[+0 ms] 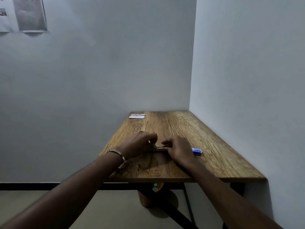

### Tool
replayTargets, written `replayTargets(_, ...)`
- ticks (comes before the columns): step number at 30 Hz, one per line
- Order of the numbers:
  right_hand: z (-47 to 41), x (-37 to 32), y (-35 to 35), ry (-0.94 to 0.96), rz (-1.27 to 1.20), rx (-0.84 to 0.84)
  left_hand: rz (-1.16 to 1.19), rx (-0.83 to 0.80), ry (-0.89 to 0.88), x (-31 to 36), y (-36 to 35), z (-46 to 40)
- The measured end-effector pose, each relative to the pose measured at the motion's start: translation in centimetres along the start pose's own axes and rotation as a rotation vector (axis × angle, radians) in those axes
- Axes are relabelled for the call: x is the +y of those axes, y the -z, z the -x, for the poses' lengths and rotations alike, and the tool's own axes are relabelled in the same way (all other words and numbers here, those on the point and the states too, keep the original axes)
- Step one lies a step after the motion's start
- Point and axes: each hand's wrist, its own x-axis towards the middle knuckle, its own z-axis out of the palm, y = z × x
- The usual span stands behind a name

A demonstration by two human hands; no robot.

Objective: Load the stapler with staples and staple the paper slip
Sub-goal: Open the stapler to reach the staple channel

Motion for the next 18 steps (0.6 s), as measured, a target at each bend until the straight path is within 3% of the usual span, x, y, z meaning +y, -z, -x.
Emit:
replayTargets(5, 0.1, -0.2, 0.1, 0.006, -0.002, -0.003, 0.199, 0.163, 0.145, -0.4, -0.5, 0.7)
replayTargets(18, 0.2, -0.4, 0.4, -0.005, -0.001, -0.010, 0.370, 0.225, 0.214, -0.8, -1.6, 1.2)
